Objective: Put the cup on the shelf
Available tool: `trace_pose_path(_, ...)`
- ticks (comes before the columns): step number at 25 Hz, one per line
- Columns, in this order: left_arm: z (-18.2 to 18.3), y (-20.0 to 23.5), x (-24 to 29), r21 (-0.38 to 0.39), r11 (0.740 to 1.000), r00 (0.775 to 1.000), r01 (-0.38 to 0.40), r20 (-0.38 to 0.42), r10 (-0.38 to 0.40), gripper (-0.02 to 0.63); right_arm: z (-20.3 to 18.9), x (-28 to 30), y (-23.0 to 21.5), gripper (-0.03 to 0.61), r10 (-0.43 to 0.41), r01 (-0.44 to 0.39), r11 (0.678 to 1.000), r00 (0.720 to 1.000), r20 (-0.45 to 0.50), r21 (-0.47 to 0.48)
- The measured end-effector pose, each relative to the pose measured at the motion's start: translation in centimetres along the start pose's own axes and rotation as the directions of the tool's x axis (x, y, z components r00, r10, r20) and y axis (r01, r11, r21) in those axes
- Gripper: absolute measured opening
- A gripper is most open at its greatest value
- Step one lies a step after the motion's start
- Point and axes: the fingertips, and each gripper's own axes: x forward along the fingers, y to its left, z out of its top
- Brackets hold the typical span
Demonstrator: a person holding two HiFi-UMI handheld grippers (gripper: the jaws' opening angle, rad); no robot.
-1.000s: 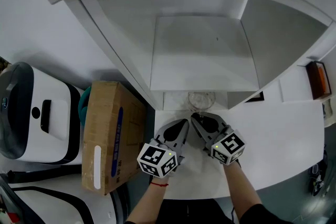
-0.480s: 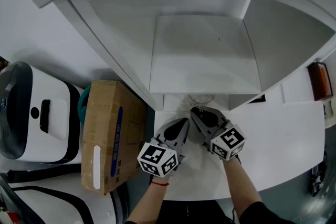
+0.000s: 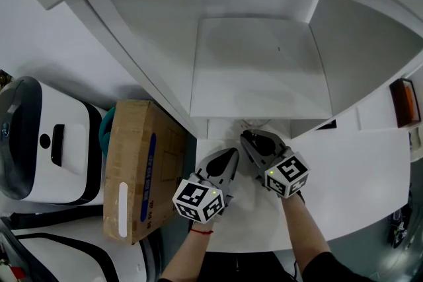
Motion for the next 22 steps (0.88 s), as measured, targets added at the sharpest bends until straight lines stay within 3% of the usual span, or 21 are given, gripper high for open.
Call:
trace_pose_path(9,-0.2,-0.5,-0.5,0.000,1.000,1.000,0.009,-0.004,-0.009,0.005,-0.6,-0.5,-0.1,0.028,-0.045,0.045,0.999,0.999,-0.029,-0.001)
trace_pose_path(15,-0.2,-0.7,-0.6,-0.001,1.000,1.000,0.017,-0.004,-0.017,0.005,-0.9,-0.7,0.0,0.078,-0.050,0.050,0.999,0.997,-0.056,-0.001)
trace_pose_path(22,-0.2,-0.8,-0.7,-0.001,1.000,1.000,0.021,-0.004,-0.021,0.005,-0.8,-1.5,-0.5,0.086,-0.087,0.087,0.996,0.994,-0.061,-0.007)
